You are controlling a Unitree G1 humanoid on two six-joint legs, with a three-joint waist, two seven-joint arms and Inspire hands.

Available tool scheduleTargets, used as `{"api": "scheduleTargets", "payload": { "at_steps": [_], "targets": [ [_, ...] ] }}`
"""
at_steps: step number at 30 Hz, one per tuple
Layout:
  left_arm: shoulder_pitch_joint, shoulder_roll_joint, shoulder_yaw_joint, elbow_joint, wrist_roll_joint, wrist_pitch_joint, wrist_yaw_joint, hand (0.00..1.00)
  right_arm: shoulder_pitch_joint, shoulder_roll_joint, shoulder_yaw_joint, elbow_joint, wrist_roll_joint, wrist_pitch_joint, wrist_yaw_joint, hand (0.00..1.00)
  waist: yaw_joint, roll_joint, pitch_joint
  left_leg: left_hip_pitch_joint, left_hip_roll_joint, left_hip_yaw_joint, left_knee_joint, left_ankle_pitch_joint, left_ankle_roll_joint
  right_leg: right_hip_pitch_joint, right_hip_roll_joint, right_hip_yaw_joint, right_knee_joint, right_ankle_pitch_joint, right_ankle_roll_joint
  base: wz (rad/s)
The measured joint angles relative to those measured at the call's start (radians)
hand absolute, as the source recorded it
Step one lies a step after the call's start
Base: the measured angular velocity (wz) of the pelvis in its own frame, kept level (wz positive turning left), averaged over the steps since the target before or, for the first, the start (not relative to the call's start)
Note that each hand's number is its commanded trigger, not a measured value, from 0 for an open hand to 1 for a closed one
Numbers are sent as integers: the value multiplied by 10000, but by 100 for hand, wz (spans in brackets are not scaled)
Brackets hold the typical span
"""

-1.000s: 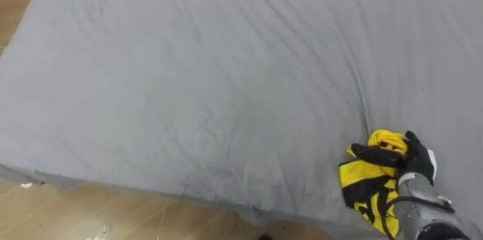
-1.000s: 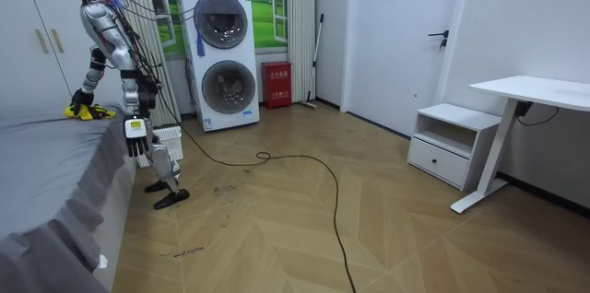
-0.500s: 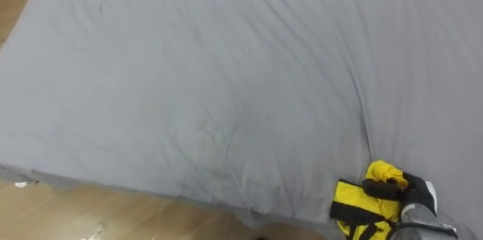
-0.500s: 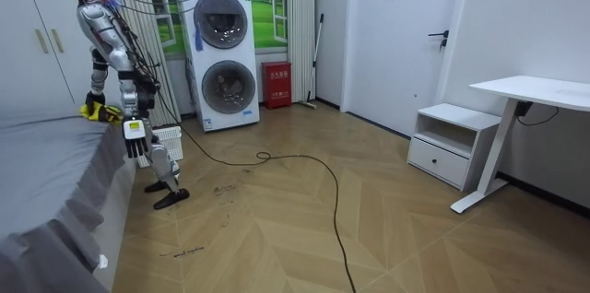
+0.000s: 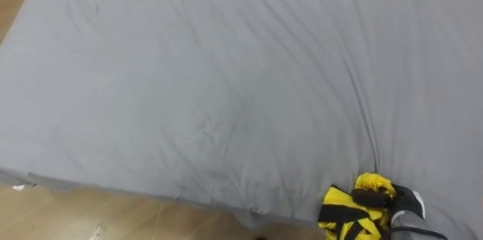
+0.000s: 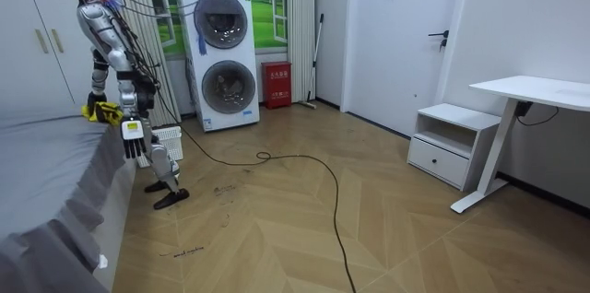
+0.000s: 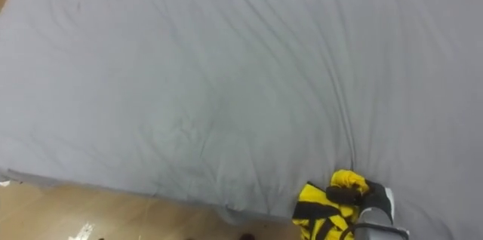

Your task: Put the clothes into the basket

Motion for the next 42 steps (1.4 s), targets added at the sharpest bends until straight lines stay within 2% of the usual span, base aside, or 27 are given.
{"api": "scheduleTargets", "payload": {
  "at_steps": [3,6,8,12,15,19,21,22,23,24,27,29,33,34,36,39,42],
  "targets": [
    [27,5,16,-23,37,-2,0,0,29,-14,-249,-328,326,9,4,100,-6,0,0,227,-4,127,-17,0,0,158,-4,111,6,-9,16,-12],
    [206,15,232,-19,264,-17,0,0,125,-32,-315,-1392,206,-3,5,100,-182,-1,-3,542,8,339,-107,0,0,359,9,280,20,-17,28,-17],
    [273,26,392,-11,328,-13,-2,0,389,-72,-602,-2133,167,-146,19,100,-289,-35,-10,879,19,614,-148,-3,0,641,26,442,-3,-45,72,-13],
    [762,93,596,-345,330,-8,-1,0,1073,-137,-869,-3340,228,-137,170,100,-557,-117,-30,1568,15,934,-377,-4,0,1134,58,721,-28,-135,140,-17],
    [1021,121,647,-450,348,23,1,0,1439,-140,-1293,-3924,314,38,251,100,-933,-265,-86,1971,16,1271,-472,-6,-1,1412,96,1000,-58,-158,167,-26],
    [1121,126,825,-735,1198,320,1,0,1908,-200,-1947,-4679,612,232,236,100,-1379,-438,-173,2465,46,1729,-491,-65,9,1711,149,1350,-5,-157,168,-34],
    [1132,121,825,-918,1542,444,-11,0,2213,-213,-2268,-5277,590,303,262,100,-1524,-438,-190,2667,86,1936,-493,-120,9,1800,223,1624,-2,-145,162,-40],
    [1142,120,826,-959,1682,534,-52,0,2358,-235,-2467,-5472,589,344,271,100,-1637,-396,-233,2789,126,2095,-493,-211,-4,1866,289,1749,4,-144,162,-40],
    [1173,112,857,-993,1810,764,-70,0,2544,-250,-2707,-5656,620,388,255,100,-1769,-331,-313,2883,175,2224,-494,-294,-27,1903,350,1835,4,-141,157,-35],
    [1202,113,868,-999,1811,871,-72,0,2581,-255,-2789,-5702,624,411,241,100,-1833,-296,-320,2946,196,2249,-494,-330,-36,1953,378,1875,0,-141,157,-32],
    [1484,119,888,-1115,1820,1093,-72,0,2808,-300,-3120,-5785,609,500,196,100,-2132,-181,-318,3166,269,2477,-491,-439,-88,2027,487,2178,7,-137,150,-32],
    [1639,126,920,-1209,1873,1214,-73,0,2992,-301,-3477,-6035,611,621,201,100,-2427,-85,-252,3274,269,2574,-497,-444,-91,2041,522,2357,43,-130,154,-20],
    [1757,125,1019,-1204,2003,1336,-78,0,3228,-331,-3840,-6352,690,643,203,100,-2638,19,-186,3403,352,3072,-525,-510,-130,1972,690,2797,58,-124,166,-25],
    [1826,125,1066,-1203,2001,1337,-78,0,3337,-389,-3855,-6540,755,643,203,100,-2681,89,-167,3412,440,3126,-527,-664,-129,1915,812,2889,70,-104,154,-36],
    [1869,129,1199,-1197,1983,1338,-81,0,3412,-452,-3944,-6661,744,643,204,100,-2739,143,-184,3361,488,3269,-538,-774,-119,1738,911,3071,249,-95,130,-32],
    [1889,129,1346,-1196,1977,1353,-105,0,3387,-788,-4123,-6661,1009,651,216,100,-2842,189,-194,3142,501,3526,-512,-842,-115,1334,980,3331,479,-56,112,-28],
    [1884,131,1352,-1199,1793,1491,-103,0,3007,-1198,-4244,-6511,1027,646,155,100,-3235,340,-153,2741,481,3690,-326,-867,-74,863,963,3484,725,-42,129,-22]
  ]
}}
